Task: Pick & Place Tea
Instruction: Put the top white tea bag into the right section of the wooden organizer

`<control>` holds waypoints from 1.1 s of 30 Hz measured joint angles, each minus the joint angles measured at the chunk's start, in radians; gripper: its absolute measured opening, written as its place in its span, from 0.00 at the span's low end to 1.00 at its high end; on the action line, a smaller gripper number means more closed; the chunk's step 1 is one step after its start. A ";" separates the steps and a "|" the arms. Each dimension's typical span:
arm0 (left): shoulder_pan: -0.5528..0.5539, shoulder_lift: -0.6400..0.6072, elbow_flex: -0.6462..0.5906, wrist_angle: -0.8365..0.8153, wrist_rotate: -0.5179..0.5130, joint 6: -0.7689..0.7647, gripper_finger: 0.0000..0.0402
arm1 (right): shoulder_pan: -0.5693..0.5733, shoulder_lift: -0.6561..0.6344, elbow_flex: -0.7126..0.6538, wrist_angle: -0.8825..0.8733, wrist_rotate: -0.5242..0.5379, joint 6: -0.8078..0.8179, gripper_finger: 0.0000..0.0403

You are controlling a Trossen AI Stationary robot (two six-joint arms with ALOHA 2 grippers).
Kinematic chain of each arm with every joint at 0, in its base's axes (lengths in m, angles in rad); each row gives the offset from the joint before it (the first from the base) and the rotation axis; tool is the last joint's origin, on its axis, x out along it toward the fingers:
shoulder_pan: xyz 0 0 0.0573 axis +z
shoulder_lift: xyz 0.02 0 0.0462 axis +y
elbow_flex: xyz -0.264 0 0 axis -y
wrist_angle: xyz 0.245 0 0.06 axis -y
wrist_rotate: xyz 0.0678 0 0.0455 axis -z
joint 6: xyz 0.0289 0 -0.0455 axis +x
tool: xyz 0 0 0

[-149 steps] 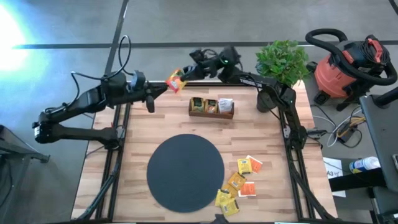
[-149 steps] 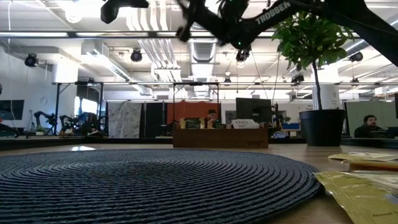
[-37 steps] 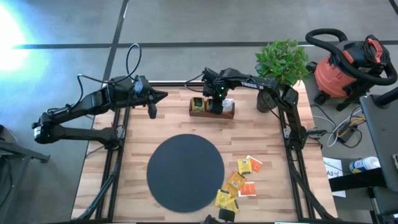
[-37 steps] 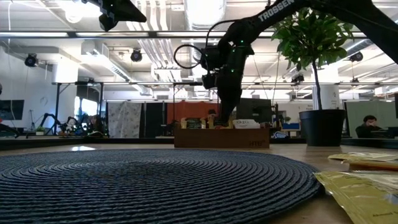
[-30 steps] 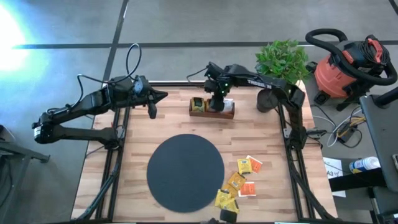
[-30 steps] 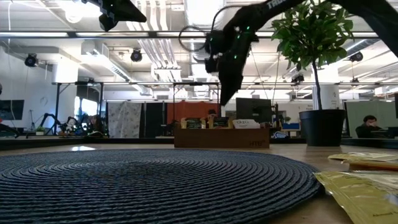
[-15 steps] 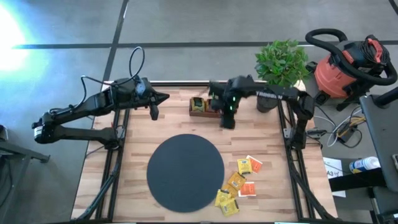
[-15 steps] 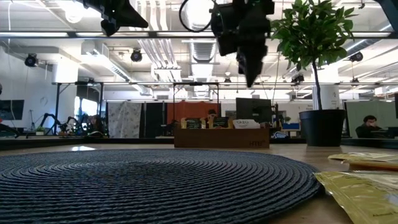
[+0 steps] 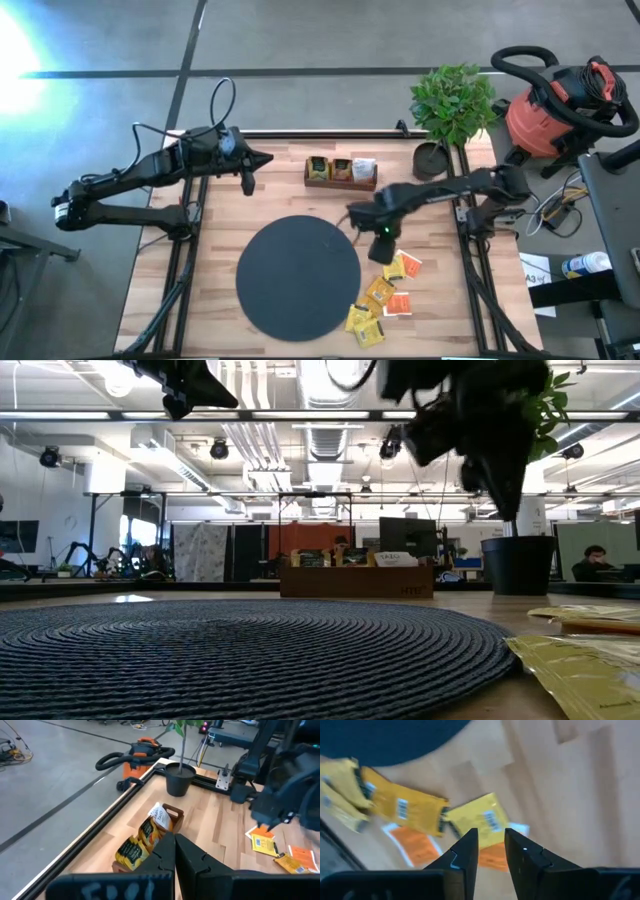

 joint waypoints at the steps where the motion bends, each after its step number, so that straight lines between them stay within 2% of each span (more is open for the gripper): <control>1: 0.000 0.000 -0.004 0.000 0.005 -0.001 0.01 | 0.022 -0.027 -0.026 0.029 0.000 0.061 0.23; 6: 0.000 0.000 -0.023 0.003 0.065 -0.023 0.01 | 0.129 -0.169 -0.151 0.135 0.011 0.421 0.22; 10: -0.002 0.000 -0.046 0.032 0.091 -0.059 0.01 | 0.219 -0.257 -0.255 0.146 0.014 0.701 0.24; 13: -0.002 0.005 -0.069 0.097 0.179 -0.108 0.01 | 0.284 -0.303 -0.322 0.155 0.019 0.832 0.27; 16: -0.013 0.023 -0.091 0.161 0.284 -0.155 0.01 | 0.334 -0.334 -0.377 0.169 0.059 0.917 0.31; 18: -0.028 0.039 -0.106 0.193 0.308 -0.203 0.01 | 0.354 -0.353 -0.406 0.176 0.088 0.955 0.32; 27: -0.151 0.137 -0.136 0.350 0.293 -0.393 0.01 | 0.366 -0.412 -0.583 0.293 0.193 1.047 0.36; 33: -0.231 0.194 -0.117 0.414 0.201 -0.494 0.01 | 0.366 -0.408 -0.672 0.397 0.208 1.056 0.36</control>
